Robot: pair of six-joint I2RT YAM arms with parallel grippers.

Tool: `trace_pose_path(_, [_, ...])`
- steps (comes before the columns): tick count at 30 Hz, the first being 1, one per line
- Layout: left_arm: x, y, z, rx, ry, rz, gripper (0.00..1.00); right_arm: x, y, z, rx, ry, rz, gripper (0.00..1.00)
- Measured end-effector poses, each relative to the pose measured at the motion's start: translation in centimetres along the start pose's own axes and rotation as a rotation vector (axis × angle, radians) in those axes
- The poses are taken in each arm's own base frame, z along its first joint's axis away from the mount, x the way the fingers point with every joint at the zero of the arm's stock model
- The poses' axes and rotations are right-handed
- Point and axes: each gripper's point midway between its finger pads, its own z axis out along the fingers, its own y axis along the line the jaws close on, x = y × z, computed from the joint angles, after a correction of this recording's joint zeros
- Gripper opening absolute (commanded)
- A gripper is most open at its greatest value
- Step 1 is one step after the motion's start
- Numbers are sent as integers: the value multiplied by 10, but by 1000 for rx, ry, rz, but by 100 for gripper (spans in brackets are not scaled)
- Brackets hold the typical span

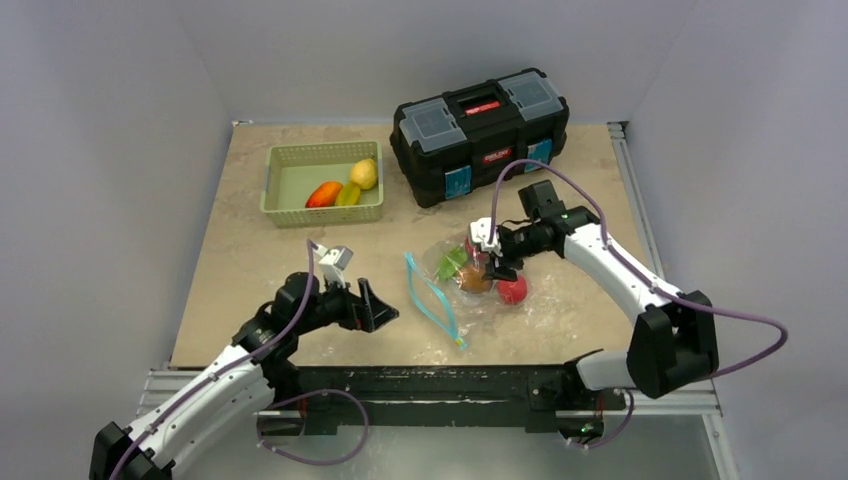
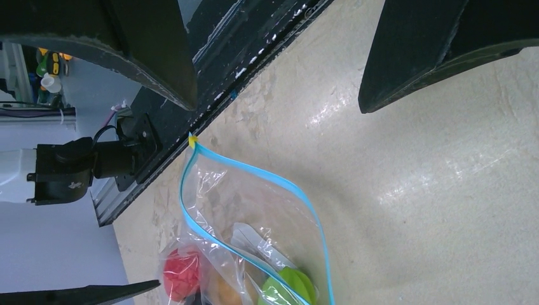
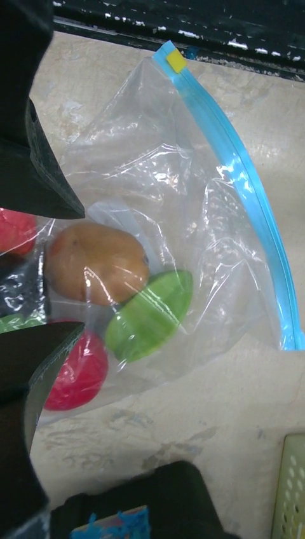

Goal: Open the zip-top bag and remove the fake food
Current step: Pick up the fake vegetable from the zipper food storage bag.

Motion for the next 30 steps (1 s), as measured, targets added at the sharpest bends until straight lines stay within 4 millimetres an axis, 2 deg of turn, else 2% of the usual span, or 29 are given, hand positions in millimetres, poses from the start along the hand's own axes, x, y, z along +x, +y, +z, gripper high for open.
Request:
trace_pose_path(3, [4,-3,5,18,0,3,97,6,4,14,-54,10,-19,58])
trace_pose_path(8, [4,-15,12,55,-12,48,96,15,3,26,-75,27,-40,55])
trace_pose_path(11, [4,-24,17,77,-28,99,92,21,1,31,-66,46,-57,53])
trace_pose_path(14, [8,-27,24,84,-22,163,83,32,3,36,-64,73,-54,52])
trace_pose_path(19, [21,-22,38,62,15,293,74,49,6,43,-69,115,-42,49])
trace_pose_path(25, [24,-18,48,52,9,473,64,53,6,46,-67,124,-45,45])
trace_pose_path(30, [16,-24,57,79,-36,600,62,52,6,50,-73,120,-64,41])
